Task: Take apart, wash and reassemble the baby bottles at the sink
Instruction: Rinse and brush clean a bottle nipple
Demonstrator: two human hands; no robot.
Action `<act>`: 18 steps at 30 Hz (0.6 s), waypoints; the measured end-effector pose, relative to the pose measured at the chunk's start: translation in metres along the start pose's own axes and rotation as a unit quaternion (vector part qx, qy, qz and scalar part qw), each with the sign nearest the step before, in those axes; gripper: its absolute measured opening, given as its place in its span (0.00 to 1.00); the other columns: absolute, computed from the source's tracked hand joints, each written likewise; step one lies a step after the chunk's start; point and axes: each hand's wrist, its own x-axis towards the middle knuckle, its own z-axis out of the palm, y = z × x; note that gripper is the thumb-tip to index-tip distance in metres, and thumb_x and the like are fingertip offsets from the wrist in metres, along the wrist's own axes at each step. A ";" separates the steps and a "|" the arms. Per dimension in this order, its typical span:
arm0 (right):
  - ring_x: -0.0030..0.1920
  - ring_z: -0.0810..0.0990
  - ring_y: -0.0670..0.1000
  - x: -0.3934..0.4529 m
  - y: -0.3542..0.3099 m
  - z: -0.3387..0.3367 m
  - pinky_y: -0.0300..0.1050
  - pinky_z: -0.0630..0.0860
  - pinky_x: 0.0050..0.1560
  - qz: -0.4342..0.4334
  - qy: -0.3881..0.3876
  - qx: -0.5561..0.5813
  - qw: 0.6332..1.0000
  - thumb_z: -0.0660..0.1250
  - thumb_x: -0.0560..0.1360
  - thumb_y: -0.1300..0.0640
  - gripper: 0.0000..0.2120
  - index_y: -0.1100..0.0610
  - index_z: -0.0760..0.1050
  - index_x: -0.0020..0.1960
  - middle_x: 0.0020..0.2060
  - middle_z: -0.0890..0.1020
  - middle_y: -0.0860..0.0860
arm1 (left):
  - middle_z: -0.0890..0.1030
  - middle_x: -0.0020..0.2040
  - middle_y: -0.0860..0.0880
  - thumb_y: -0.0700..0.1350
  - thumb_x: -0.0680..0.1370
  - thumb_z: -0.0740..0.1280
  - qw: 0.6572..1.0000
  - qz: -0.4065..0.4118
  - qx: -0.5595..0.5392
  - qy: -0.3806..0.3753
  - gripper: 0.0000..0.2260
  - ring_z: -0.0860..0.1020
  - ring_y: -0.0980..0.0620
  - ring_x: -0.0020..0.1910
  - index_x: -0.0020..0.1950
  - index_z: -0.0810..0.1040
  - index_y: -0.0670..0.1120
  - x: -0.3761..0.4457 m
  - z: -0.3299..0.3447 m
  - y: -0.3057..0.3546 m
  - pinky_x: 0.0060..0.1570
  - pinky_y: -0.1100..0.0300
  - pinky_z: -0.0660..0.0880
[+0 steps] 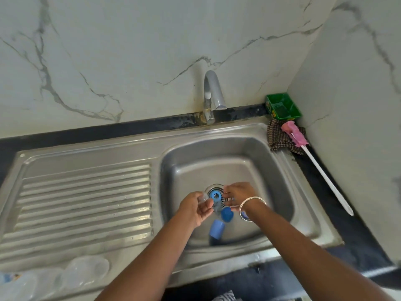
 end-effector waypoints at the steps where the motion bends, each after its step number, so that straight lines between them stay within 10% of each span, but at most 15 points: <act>1: 0.27 0.73 0.52 -0.004 0.005 0.001 0.39 0.68 0.32 0.002 0.000 -0.007 1.000 0.66 0.76 0.61 0.04 0.59 0.76 0.43 0.35 0.78 0.56 | 0.82 0.35 0.41 0.40 0.79 0.65 1.000 0.009 0.013 -0.002 0.07 0.81 0.49 0.32 0.41 0.73 0.41 -0.003 0.000 -0.001 0.40 0.53 0.79; 18: 0.50 0.82 0.58 -0.017 -0.038 -0.117 0.47 0.77 0.52 -0.259 0.296 -0.256 0.883 0.67 0.75 0.54 0.09 0.54 0.83 0.52 0.47 0.85 0.55 | 0.83 0.43 0.44 0.39 0.78 0.70 0.971 0.175 0.157 -0.042 0.03 0.82 0.53 0.40 0.49 0.81 0.40 -0.014 0.046 -0.022 0.38 0.66 0.77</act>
